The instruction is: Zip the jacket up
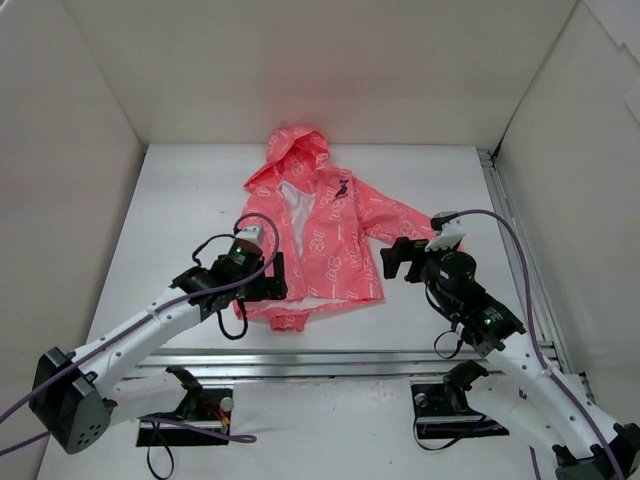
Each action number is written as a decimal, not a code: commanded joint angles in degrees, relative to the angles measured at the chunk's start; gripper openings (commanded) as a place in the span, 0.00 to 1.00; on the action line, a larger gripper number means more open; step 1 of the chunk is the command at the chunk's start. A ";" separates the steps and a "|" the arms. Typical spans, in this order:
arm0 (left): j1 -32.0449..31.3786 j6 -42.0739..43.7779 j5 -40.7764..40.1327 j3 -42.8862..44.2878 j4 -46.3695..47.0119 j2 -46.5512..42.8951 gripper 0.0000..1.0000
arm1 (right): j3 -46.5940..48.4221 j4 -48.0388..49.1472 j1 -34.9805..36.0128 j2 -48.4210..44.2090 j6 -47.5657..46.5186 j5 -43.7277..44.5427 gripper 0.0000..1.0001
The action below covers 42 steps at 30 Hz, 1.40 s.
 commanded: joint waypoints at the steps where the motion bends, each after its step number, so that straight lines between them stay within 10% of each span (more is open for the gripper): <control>1: -1.53 -3.24 -4.13 6.25 4.78 3.71 0.99 | 1.74 4.88 0.17 -0.43 0.67 -0.54 0.98; 15: -3.64 -5.27 -7.39 13.74 5.74 24.89 0.94 | 1.21 4.80 0.26 -1.05 1.11 -1.60 0.98; 42: -2.58 -6.15 -5.63 9.96 11.19 33.87 0.54 | 0.94 4.88 0.26 -0.26 1.28 -2.04 0.98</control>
